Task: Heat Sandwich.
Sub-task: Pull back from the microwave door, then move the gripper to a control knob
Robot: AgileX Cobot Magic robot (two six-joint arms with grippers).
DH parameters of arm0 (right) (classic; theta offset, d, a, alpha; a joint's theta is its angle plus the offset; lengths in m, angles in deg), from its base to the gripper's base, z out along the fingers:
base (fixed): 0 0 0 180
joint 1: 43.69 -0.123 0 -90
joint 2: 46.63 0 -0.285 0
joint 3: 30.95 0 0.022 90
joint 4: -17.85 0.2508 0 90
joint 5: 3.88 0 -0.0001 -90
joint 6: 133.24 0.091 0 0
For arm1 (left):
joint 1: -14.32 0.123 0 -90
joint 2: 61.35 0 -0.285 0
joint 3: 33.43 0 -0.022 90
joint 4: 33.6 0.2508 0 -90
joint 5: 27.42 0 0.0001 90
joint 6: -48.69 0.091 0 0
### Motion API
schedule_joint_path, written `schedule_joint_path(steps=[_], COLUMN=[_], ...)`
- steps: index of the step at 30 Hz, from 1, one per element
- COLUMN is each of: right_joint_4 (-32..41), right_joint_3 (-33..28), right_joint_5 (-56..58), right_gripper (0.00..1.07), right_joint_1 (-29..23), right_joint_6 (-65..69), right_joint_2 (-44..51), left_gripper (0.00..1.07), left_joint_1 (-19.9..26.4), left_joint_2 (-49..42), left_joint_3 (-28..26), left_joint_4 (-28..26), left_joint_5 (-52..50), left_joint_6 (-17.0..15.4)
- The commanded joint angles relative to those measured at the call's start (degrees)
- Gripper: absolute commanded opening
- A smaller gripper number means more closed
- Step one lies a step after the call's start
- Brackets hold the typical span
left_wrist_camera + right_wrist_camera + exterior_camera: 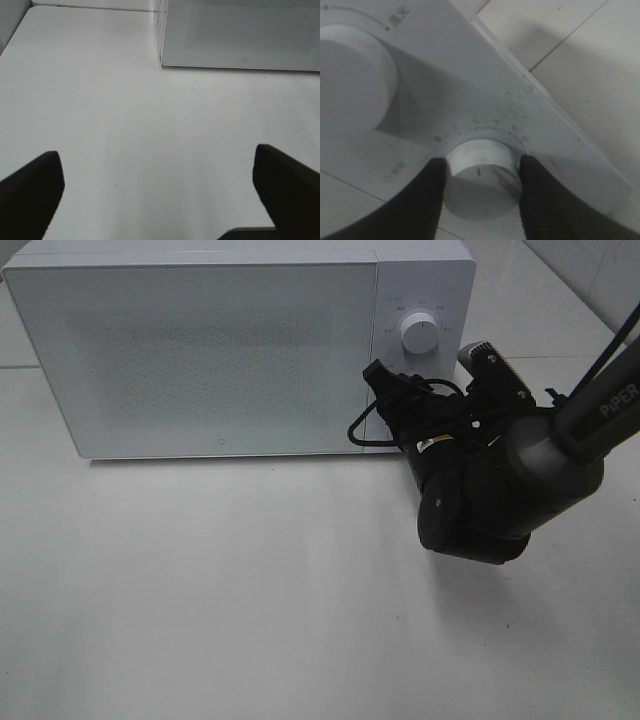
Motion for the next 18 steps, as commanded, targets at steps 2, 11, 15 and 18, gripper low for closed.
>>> schedule_joint_path(steps=[2,11,15,18], right_joint_4=[-3.55,-2.23,-0.17,1.32], right_joint_3=[0.92,0.92,0.92,0.92], right_joint_5=[-10.31,-11.97,-11.97,-11.97], right_gripper=[0.08,0.08,0.08,0.08], right_joint_1=[0.23,0.23,0.23,0.23], right_joint_6=[10.08,31.4,41.71,47.38], right_joint_2=[0.29,0.29,0.29,0.29], left_gripper=[0.97,0.97,0.97,0.97], left_joint_1=[0.23,0.23,0.23,0.23], left_joint_2=[-1.38,-1.38,-1.38,-1.38], left_joint_3=[0.11,0.11,0.11,0.11], left_joint_4=[0.0,0.0,0.0,0.0], left_joint_5=[-0.29,-0.29,-0.29,-0.29], left_joint_6=[0.0,0.0,0.0,0.0])
